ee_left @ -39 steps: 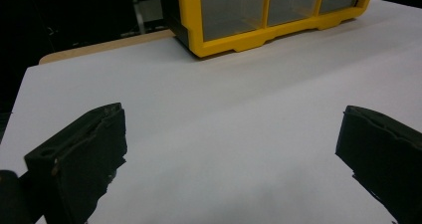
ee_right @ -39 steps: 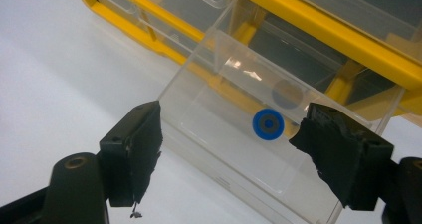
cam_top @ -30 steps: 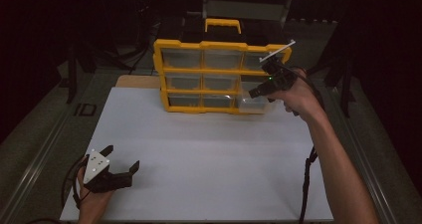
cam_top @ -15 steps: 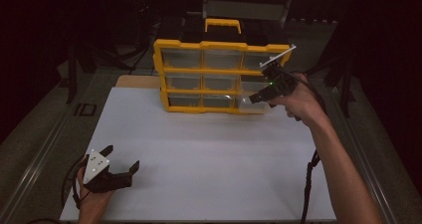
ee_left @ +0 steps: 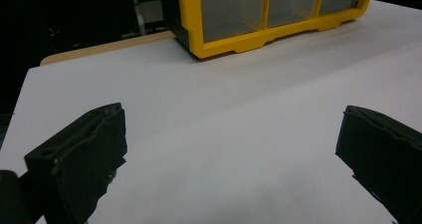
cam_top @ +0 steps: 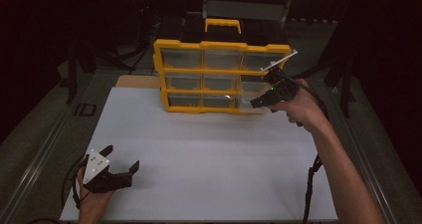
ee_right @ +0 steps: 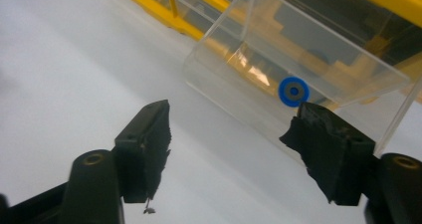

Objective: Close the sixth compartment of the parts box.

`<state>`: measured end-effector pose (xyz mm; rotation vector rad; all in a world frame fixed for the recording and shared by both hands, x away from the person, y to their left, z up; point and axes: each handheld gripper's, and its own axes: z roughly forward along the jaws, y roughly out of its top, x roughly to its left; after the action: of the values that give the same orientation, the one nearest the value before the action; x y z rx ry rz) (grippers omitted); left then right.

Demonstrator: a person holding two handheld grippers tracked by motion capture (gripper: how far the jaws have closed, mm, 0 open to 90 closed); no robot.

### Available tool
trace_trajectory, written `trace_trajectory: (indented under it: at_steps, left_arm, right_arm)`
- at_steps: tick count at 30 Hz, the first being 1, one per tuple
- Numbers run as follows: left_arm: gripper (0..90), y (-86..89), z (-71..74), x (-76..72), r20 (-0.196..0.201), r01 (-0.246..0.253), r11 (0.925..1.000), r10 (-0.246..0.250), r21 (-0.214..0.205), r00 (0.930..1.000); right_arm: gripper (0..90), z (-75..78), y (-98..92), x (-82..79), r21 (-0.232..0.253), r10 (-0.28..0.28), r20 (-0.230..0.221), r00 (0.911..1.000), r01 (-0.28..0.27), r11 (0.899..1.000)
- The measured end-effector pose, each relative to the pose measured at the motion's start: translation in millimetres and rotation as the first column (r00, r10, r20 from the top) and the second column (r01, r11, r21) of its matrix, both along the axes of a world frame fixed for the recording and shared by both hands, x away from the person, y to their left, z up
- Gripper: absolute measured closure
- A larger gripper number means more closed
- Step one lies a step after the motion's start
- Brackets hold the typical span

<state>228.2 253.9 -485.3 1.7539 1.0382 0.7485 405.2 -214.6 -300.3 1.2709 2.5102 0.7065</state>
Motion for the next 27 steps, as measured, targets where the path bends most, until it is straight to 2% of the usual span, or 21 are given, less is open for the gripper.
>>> trace_trajectory:
  at_steps: [6,11,14,15,20,27]
  left_arm:
    - [0.0,0.4,0.1,-0.1,-0.001,0.001,1.0000,-0.001,0.003,1.0000]
    - [0.1,0.4,0.3,-0.2,0.000,0.001,1.0000,-0.001,0.003,1.0000]
    - [0.1,0.3,0.2,-0.2,0.000,0.001,1.0000,-0.001,0.003,1.0000]
    - [0.1,0.3,0.3,-0.2,0.000,0.000,1.0000,0.000,0.004,1.0000]
    - [0.1,-0.1,0.1,-0.3,-0.001,-0.001,1.0000,0.001,0.000,1.0000]
    - [0.1,0.2,0.2,-0.2,-0.001,0.000,1.0000,0.000,0.000,1.0000]
  right_arm:
    - [36.3,-2.9,-1.9,-4.4,0.000,0.000,0.002,1.0000,0.000,1.000]
    - [49.8,-3.8,-3.6,-10.3,0.011,0.013,0.006,0.9999,-0.013,1.000]
    - [60.3,-6.3,-4.6,-14.0,0.001,0.021,0.016,0.9997,-0.021,1.000]
    - [60.3,-6.3,-4.6,-14.0,0.001,0.021,0.016,0.9997,-0.021,1.000]
    - [73.7,-10.7,-6.8,-16.1,-0.024,0.015,0.042,0.9990,-0.014,1.000]
    - [87.8,-20.3,-10.5,-18.9,-0.026,0.010,0.082,0.9965,-0.008,1.000]
